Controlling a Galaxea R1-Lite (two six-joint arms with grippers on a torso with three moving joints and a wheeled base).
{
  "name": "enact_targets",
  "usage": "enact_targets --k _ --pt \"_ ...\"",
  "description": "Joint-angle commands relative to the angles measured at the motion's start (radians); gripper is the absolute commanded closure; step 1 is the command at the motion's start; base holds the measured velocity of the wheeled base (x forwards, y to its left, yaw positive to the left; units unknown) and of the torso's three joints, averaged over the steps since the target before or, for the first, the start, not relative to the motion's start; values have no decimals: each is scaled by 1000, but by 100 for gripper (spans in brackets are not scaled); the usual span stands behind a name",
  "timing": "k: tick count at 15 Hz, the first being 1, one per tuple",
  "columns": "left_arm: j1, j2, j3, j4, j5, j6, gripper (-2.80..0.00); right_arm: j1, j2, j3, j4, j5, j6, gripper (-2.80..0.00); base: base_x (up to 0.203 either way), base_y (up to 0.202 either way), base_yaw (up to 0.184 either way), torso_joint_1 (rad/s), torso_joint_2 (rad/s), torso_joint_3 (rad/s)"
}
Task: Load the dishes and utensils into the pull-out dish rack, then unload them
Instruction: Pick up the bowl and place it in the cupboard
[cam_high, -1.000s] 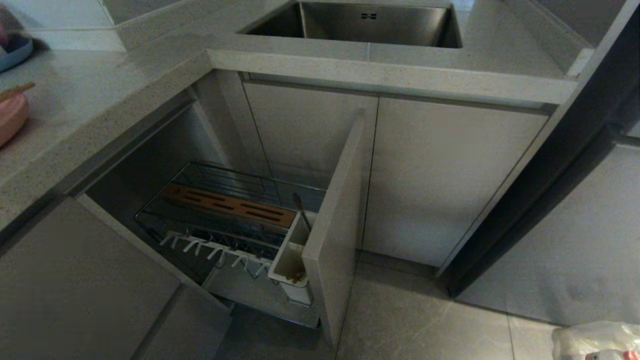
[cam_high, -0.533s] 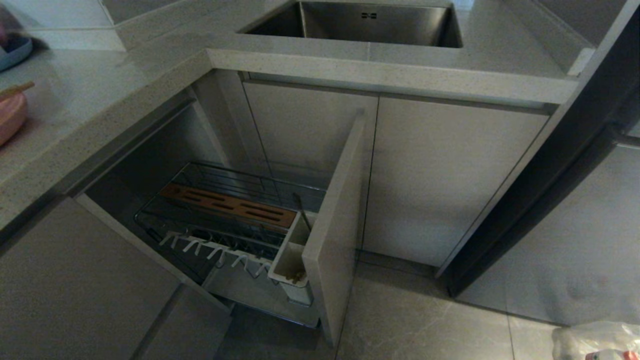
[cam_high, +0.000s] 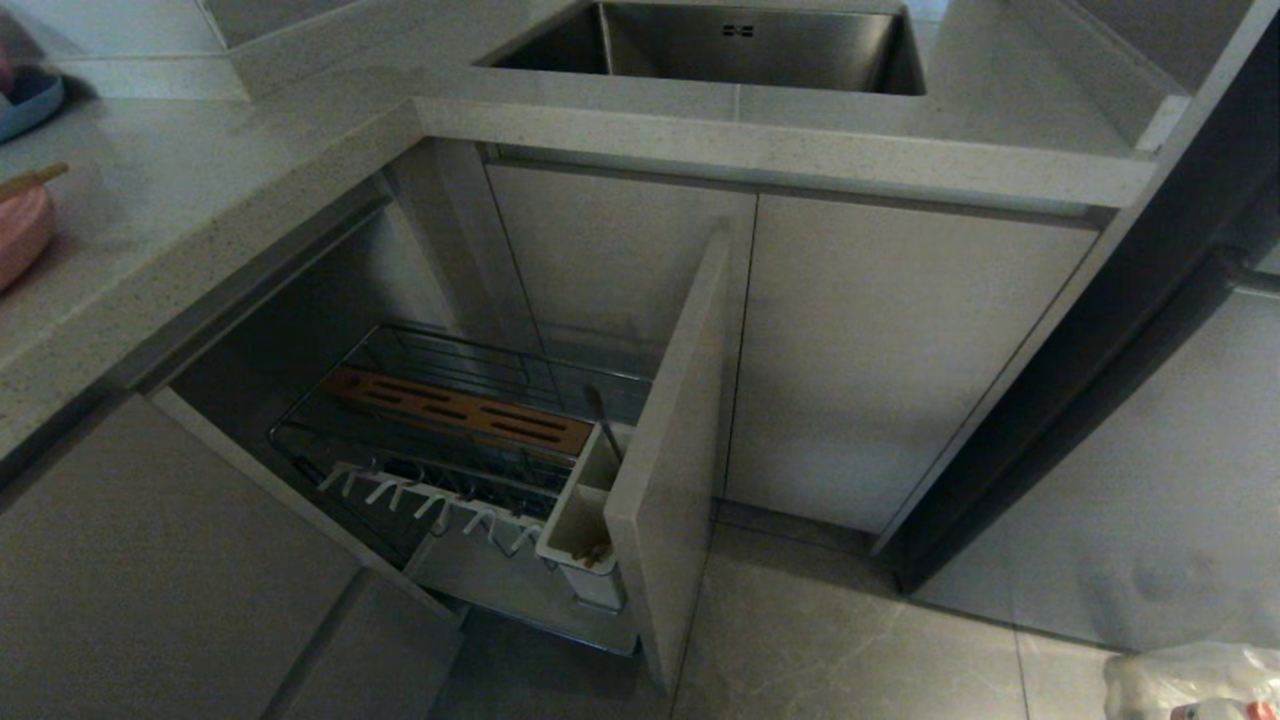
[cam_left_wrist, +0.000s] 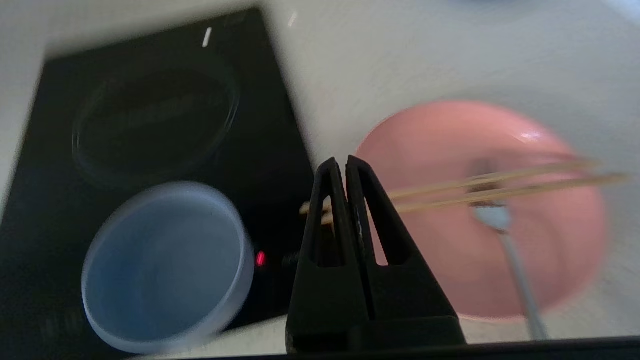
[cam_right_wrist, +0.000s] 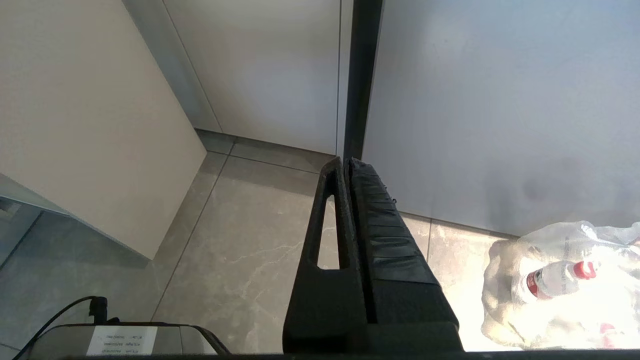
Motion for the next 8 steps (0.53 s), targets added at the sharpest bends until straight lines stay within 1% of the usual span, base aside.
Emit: enact_targets --k 1,2,4,6,8 --pt "107 43 -6 95 -52 -103 0 0 0 0 0 0 0 0 0 0 0 0 0 0" --pt "134 47 -4 143 -81 -139 0 0 2 0 0 0 0 0 0 0 0 0 0 0" --pt "202 55 1 198 -120 -164 0 0 0 0 0 0 0 0 0 0 0 0 0 0" --pt "262 75 4 242 -191 -189 0 0 2 0 0 0 0 0 0 0 0 0 0 0" --pt "309 83 5 280 -228 -224 0 0 0 0 0 0 0 0 0 0 0 0 0 0"
